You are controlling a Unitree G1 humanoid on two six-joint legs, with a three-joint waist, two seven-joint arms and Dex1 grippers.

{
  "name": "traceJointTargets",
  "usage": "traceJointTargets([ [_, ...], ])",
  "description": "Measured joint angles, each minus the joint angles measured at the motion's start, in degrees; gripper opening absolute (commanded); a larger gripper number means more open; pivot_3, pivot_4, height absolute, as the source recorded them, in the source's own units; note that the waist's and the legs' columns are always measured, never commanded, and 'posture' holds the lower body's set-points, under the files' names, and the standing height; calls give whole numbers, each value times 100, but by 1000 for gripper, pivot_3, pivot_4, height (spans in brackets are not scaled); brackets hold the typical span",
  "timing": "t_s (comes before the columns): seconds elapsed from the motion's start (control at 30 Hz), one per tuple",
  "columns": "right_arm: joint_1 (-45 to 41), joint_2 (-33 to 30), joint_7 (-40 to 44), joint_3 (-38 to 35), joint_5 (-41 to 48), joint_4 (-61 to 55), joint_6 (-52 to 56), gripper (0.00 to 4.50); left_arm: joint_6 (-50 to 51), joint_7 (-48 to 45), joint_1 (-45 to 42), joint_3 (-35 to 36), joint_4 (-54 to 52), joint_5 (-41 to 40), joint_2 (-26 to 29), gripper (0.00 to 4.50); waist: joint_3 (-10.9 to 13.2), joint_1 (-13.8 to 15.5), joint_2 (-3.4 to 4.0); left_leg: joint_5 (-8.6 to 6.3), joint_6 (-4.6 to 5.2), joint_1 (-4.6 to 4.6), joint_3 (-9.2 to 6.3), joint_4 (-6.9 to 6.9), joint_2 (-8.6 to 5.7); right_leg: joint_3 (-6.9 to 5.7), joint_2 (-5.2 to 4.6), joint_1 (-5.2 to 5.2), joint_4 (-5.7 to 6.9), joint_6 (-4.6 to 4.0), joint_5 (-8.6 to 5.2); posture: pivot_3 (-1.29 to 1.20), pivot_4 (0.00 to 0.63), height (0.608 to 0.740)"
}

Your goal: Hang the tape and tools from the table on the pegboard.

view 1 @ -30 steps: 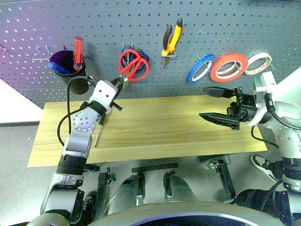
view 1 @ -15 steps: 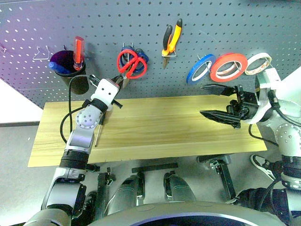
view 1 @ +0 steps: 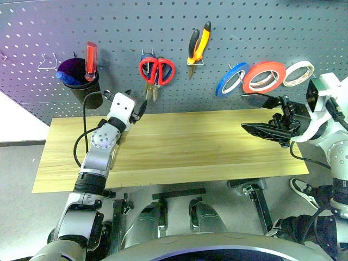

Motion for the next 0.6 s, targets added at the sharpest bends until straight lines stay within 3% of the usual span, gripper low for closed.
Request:
traceJointTargets([
  [0.03, 1, -3, 0, -17, 0, -2, -1, 4500, 5, -38, 19, -1, -28, -27, -1, 4473, 0, -3, 0, 0, 0, 0, 0, 1, 0, 0, 0, 1, 0, 0, 0, -199, 267, 739],
  [0.4, 65, -113, 199, -64, 108, -53, 82, 4500, 763, -416, 1679, -20, -1960, -266, 77, 4473, -5, -21, 6, -2, 1, 3, 3, -3, 0, 0, -1, 0, 0, 0, 0, -185, 253, 739],
  [0.6, 111, -219, 439, -24, -28, -53, 67, 4500, 1065, -218, 2201, 166, -2182, -261, 218, 4473, -10, 2, 13, -2, 2, 2, 3, -2, 0, 1, -2, -2, -1, -2, 1, -176, 251, 739],
])
